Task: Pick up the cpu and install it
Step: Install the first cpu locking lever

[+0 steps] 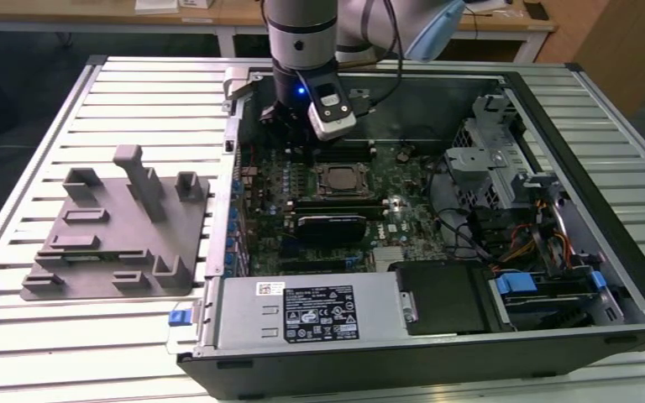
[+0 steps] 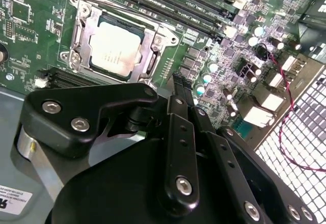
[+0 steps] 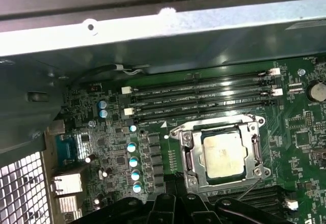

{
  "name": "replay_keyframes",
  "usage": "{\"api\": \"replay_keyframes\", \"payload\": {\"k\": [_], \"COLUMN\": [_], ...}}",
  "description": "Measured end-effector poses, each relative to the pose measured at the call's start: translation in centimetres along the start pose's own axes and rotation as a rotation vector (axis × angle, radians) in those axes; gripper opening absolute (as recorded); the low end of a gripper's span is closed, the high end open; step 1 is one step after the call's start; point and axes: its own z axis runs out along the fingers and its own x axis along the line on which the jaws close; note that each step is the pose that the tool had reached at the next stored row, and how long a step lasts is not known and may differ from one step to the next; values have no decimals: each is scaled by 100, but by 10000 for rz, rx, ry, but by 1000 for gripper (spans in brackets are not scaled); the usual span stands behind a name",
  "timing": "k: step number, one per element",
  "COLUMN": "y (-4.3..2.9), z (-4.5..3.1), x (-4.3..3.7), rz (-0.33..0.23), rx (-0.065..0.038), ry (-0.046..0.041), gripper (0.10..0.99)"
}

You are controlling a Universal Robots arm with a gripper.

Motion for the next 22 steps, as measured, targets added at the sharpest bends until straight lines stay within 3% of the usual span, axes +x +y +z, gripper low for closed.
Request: {"api": "replay_keyframes", "payload": {"k": [9, 22], "y": [-6, -17], "z": [-2, -3], "x": [40, 109], "rz": [21, 22], "rx": [-380, -423], "ry": [57, 64], "gripper": [106, 106]}}
